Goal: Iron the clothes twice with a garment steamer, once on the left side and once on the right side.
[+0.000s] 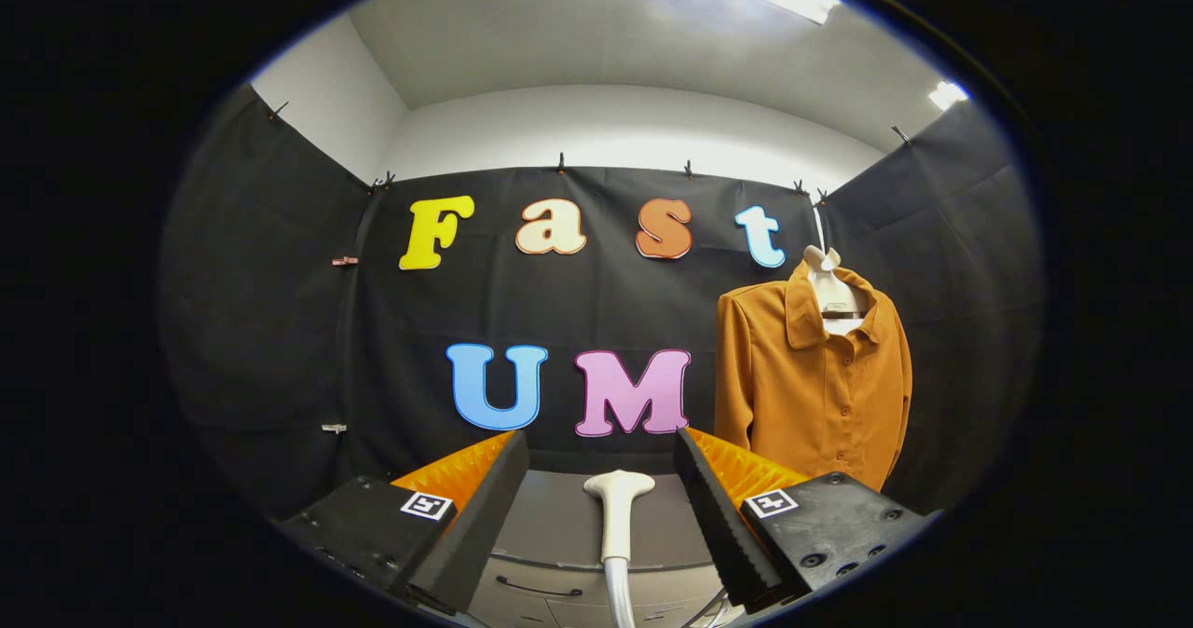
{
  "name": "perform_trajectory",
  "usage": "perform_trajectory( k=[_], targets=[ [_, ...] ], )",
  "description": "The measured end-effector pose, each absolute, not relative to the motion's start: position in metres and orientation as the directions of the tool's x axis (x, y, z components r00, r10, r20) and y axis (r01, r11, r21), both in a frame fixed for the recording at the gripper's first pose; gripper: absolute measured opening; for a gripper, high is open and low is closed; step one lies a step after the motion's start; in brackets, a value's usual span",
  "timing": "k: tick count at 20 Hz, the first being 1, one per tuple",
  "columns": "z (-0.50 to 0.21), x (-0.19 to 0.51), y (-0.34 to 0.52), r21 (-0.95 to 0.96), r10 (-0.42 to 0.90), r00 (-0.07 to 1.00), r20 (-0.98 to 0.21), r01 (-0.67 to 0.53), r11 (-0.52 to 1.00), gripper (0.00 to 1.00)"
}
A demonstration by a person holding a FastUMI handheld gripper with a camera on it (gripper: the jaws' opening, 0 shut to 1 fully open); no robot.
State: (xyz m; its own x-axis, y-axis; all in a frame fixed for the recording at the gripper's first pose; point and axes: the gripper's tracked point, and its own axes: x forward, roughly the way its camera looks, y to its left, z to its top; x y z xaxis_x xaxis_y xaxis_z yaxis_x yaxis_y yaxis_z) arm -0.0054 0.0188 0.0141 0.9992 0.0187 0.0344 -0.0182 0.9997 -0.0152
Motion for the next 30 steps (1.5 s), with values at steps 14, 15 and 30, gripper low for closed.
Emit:
perform_trajectory(
  k=[14, 15, 30],
  targets=[
    [-0.008, 0.001, 0.033, -0.043, -0.089, 0.996, 0.001, 0.089, 0.995, 0.98],
    [-0.012, 0.004, 0.034, -0.045, -0.094, 0.995, -0.013, 0.094, 0.995, 0.98],
    [-0.116, 0.113, 0.004, -0.048, -0.045, 0.960, -0.276, 0.033, 0.998, 0.98]
  ],
)
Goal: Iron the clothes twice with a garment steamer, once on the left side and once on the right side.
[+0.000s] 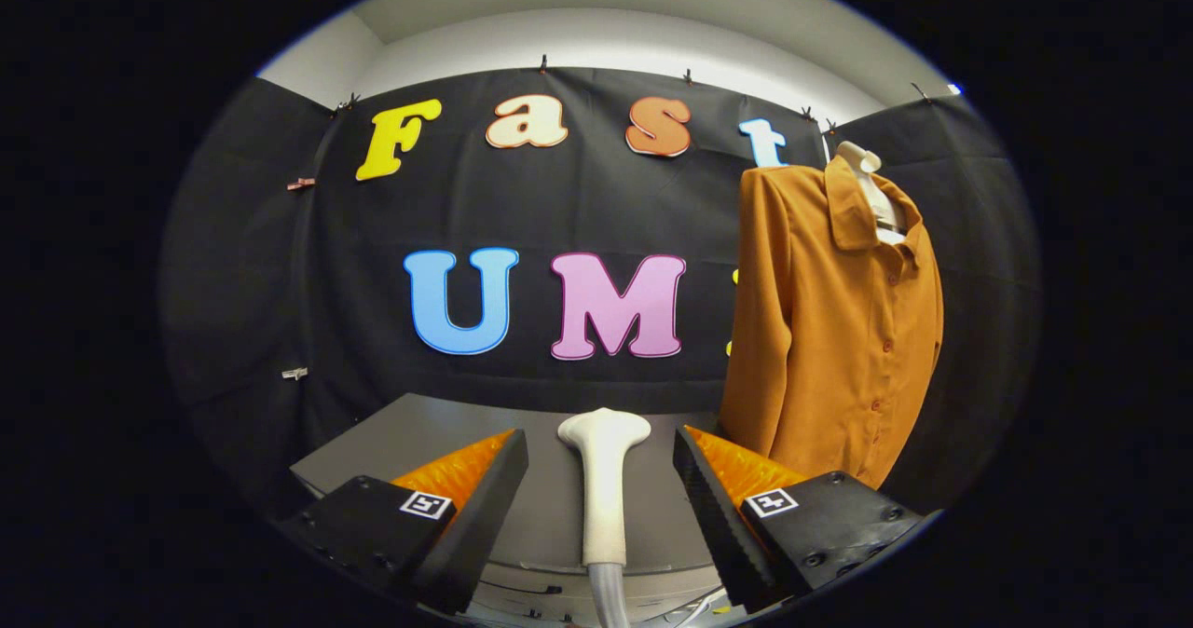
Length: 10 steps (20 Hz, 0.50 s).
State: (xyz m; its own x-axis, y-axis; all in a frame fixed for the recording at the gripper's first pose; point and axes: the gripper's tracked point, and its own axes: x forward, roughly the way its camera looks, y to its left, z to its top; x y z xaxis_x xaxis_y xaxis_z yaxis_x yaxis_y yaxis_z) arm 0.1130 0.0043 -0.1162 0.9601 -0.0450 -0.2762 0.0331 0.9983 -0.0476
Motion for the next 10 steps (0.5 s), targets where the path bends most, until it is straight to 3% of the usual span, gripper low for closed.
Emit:
perform_trajectory(
  k=[10],
  targets=[
    [-0.191, 0.167, -0.009, -0.028, -0.035, 0.865, -0.501, 0.024, 0.999, 0.99]
  ],
)
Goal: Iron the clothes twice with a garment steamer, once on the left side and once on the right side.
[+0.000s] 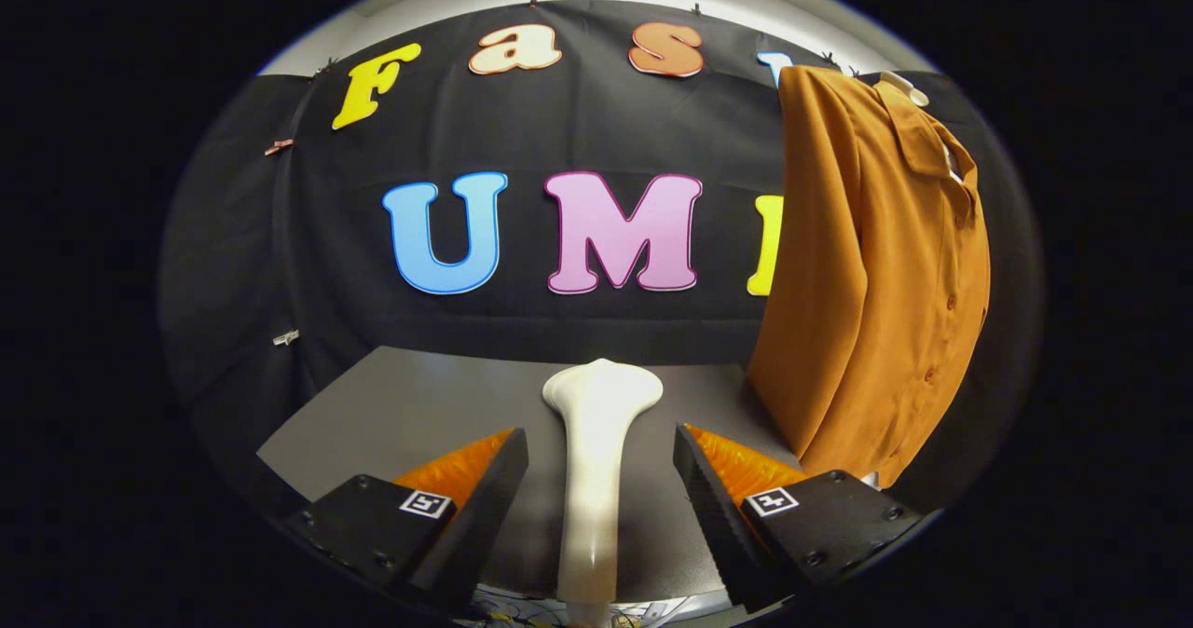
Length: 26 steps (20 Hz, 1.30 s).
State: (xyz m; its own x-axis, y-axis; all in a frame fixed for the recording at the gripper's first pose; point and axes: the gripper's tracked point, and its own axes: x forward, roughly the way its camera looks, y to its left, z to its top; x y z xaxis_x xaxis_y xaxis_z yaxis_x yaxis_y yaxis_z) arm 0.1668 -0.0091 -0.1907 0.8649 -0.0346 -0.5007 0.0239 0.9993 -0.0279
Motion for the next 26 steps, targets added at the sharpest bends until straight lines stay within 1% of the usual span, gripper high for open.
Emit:
perform_trajectory(
  k=[6, 13, 14, 15, 16, 18, 19, 20, 22, 26],
  targets=[
    [-0.230, 0.178, -0.013, -0.052, -0.057, 0.792, -0.608, 0.031, 0.998, 0.99],
    [-0.259, 0.180, -0.020, -0.029, -0.063, 0.708, -0.704, 0.060, 0.998, 0.98],
    [-0.263, 0.179, -0.020, -0.022, -0.061, 0.694, -0.718, 0.065, 0.998, 0.87],
    [-0.269, 0.178, -0.019, -0.022, -0.060, 0.675, -0.735, 0.066, 0.998, 0.80],
    [-0.269, 0.179, -0.019, -0.027, -0.060, 0.672, -0.738, 0.061, 0.998, 0.70],
    [-0.263, 0.178, -0.009, -0.004, -0.026, 0.671, -0.741, 0.035, 0.999, 0.69],
    [-0.287, 0.190, -0.013, -0.012, -0.033, 0.677, -0.735, 0.036, 0.999, 0.55],
    [-0.271, 0.184, -0.014, -0.018, -0.033, 0.678, -0.735, 0.029, 0.999, 0.42],
    [-0.268, 0.182, -0.005, 0.015, 0.001, 0.683, -0.731, 0.014, 1.000, 0.42],
    [-0.262, 0.180, -0.003, 0.029, 0.023, 0.705, -0.708, -0.003, 1.000, 0.42]
  ],
)
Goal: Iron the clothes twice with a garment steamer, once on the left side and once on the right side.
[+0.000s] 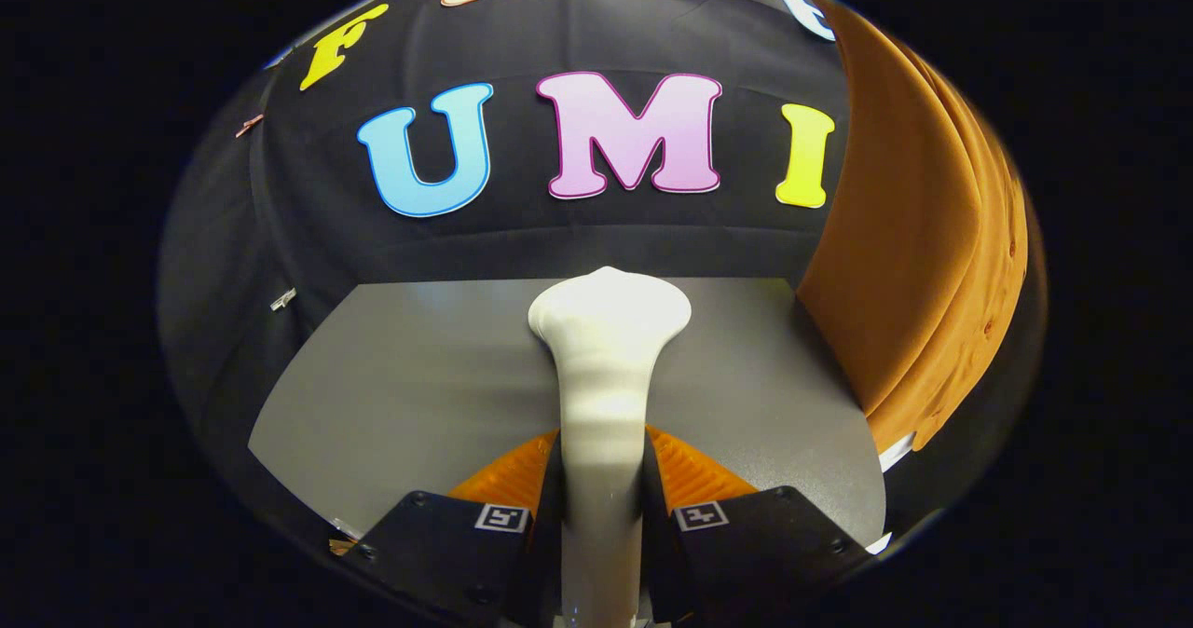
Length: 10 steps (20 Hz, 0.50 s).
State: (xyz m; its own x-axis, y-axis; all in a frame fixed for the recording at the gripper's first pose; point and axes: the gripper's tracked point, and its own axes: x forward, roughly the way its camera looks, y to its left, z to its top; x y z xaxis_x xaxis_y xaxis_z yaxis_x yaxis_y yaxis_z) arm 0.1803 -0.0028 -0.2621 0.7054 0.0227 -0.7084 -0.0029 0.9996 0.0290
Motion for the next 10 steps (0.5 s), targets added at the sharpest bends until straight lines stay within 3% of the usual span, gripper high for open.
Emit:
perform_trajectory(
  k=[9, 10],
  targets=[
    [-0.196, 0.164, 0.001, 0.087, 0.050, 0.841, -0.539, -0.004, 0.996, 0.42],
    [-0.184, 0.158, -0.002, 0.092, 0.043, 0.857, -0.514, 0.005, 0.996, 0.36]
  ],
)
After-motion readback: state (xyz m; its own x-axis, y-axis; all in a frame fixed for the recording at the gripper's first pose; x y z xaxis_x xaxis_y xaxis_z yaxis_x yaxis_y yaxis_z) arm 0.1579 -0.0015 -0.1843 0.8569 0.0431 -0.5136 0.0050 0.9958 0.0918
